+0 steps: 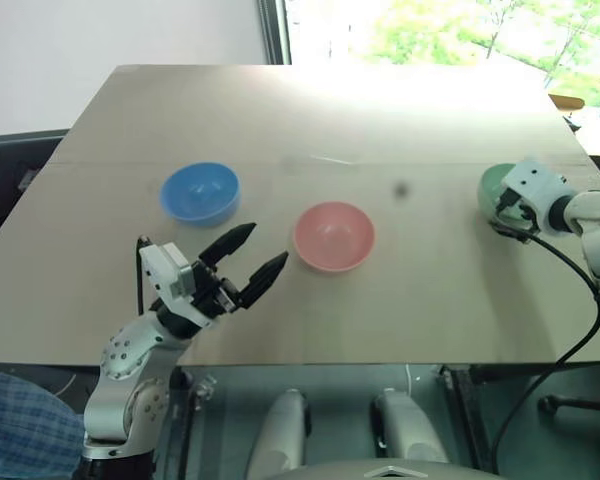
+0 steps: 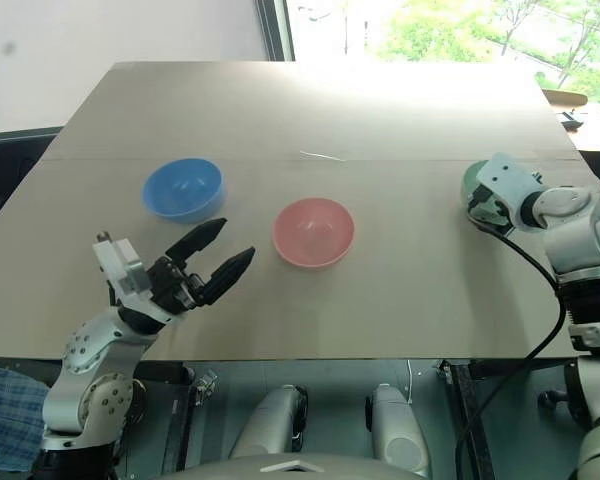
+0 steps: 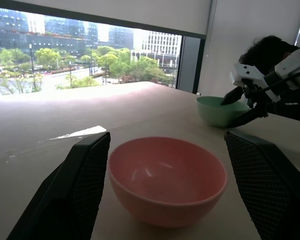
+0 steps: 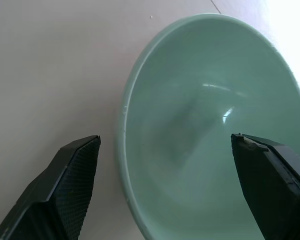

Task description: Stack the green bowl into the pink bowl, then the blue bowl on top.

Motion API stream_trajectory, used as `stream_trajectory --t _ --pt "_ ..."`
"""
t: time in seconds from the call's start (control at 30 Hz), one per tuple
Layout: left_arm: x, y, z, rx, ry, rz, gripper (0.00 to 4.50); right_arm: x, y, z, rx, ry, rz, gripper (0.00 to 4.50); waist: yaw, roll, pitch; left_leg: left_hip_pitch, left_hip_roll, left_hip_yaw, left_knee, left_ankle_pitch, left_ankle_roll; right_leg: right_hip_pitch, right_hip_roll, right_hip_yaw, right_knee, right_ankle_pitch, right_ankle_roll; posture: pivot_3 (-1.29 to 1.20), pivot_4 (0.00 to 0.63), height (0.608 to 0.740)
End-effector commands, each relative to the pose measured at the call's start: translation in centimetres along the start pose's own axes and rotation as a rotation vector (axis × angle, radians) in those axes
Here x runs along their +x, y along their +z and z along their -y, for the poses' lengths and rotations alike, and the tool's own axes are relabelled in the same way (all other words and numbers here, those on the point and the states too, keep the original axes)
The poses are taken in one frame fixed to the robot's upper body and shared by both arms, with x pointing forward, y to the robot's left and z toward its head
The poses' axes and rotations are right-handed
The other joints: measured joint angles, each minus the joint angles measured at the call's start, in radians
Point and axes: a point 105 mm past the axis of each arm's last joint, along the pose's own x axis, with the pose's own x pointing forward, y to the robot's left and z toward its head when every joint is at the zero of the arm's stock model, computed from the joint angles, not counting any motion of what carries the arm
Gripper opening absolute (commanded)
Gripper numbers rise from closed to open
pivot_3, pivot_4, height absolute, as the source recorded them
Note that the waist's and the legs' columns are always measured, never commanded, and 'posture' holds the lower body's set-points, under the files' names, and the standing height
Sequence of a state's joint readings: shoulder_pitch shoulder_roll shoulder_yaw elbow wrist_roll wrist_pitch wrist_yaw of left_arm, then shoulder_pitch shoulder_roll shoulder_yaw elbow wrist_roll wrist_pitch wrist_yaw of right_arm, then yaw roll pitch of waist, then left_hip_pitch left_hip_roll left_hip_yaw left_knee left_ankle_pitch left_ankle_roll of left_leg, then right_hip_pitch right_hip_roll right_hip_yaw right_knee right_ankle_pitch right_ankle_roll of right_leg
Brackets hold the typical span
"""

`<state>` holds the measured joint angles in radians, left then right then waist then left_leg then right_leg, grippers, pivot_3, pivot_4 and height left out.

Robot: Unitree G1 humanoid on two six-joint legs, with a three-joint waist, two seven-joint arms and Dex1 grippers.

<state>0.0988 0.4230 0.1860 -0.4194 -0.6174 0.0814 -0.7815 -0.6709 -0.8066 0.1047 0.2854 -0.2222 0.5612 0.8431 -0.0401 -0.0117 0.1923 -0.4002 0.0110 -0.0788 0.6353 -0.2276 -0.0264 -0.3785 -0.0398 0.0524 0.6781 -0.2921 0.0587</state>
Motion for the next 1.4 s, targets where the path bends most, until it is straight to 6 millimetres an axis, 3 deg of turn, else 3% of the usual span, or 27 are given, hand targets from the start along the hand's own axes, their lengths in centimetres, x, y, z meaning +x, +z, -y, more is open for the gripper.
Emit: stream_trajectory --t 0.03,0.4,0.5,0.57,0.83,1.0,1.13,1.3,1.4 --pt "-0.1 0.7 0.0 0.025 -0.01 0.008 3.88 0.0 0.7 0.3 -0.011 -0.002 0.032 4.4 0.0 0.0 0.0 0.0 0.0 0.0 0.0 0.0 0.0 0.0 0.0 0.0 0.0 0.0 0.0 0.0 0.15 0.74" --pt "-0.3 0.7 0.0 0.031 0.007 0.002 3.88 0.3 0.6 0.3 -0.028 -0.002 0.038 4.4 0.0 0.0 0.0 0.0 0.0 0.0 0.0 0.0 0.0 0.0 0.0 0.0 0.0 0.0 0.0 0.0 0.15 0.74" --pt "-0.3 0.6 0.0 0.032 0.007 0.0 3.88 0.4 0.6 0.1 -0.027 0.008 0.039 3.74 0.001 0.0 0.0 0.0 0.0 0.0 0.0 0.0 0.0 0.0 0.0 0.0 0.0 0.0 0.0 0.0 0.15 0.74" --pt "-0.3 0.6 0.0 0.032 0.004 -0.002 3.88 0.4 0.5 -0.1 -0.03 0.02 0.037 2.86 0.001 0.0 0.0 0.001 0.001 0.002 0.0 0.0 0.0 -0.001 0.0 0.002 0.0 0.0 0.0 0.0 0.15 0.74" --pt "-0.2 0.6 -0.1 0.033 0.002 -0.001 3.88 0.2 0.1 0.1 -0.035 0.013 0.031 0.03 0.002 0.0 0.0 0.001 0.001 0.004 0.0 0.0 0.0 -0.001 0.001 0.004 0.0 0.0 0.0 0.0 0.15 0.74" --pt "-0.2 0.6 -0.1 0.033 0.001 -0.001 3.88 0.1 0.6 -0.1 -0.046 0.024 0.046 0.03 0.001 0.0 0.0 0.001 0.001 0.005 0.0 0.0 0.0 -0.002 0.001 0.005 0.0 0.0 0.0 0.0 0.15 0.74" --pt "-0.3 0.5 -0.1 0.033 0.0 -0.004 3.88 -0.6 3.1 0.1 -0.096 0.026 0.117 0.03 0.0 0.0 0.0 0.001 0.002 0.007 0.0 0.0 0.0 -0.002 0.001 0.006 0.001 0.0 0.0 0.0 0.15 0.74" --pt "-0.4 0.6 -0.2 0.036 0.0 -0.004 3.88 -2.6 9.3 -2.8 -0.233 0.131 0.286 0.03 -0.004 0.001 0.001 0.001 0.002 0.006 0.0 0.0 0.0 -0.003 0.002 0.006 0.001 0.0 0.0 0.0 0.15 0.74" --pt "-0.4 0.7 -0.3 0.037 0.004 0.001 3.88 -3.8 12.1 -4.4 -0.288 0.173 0.364 0.03 -0.001 0.001 0.001 0.0 0.002 0.004 0.0 0.0 0.0 -0.002 0.002 0.004 0.001 0.0 0.0 0.0 0.15 0.74"
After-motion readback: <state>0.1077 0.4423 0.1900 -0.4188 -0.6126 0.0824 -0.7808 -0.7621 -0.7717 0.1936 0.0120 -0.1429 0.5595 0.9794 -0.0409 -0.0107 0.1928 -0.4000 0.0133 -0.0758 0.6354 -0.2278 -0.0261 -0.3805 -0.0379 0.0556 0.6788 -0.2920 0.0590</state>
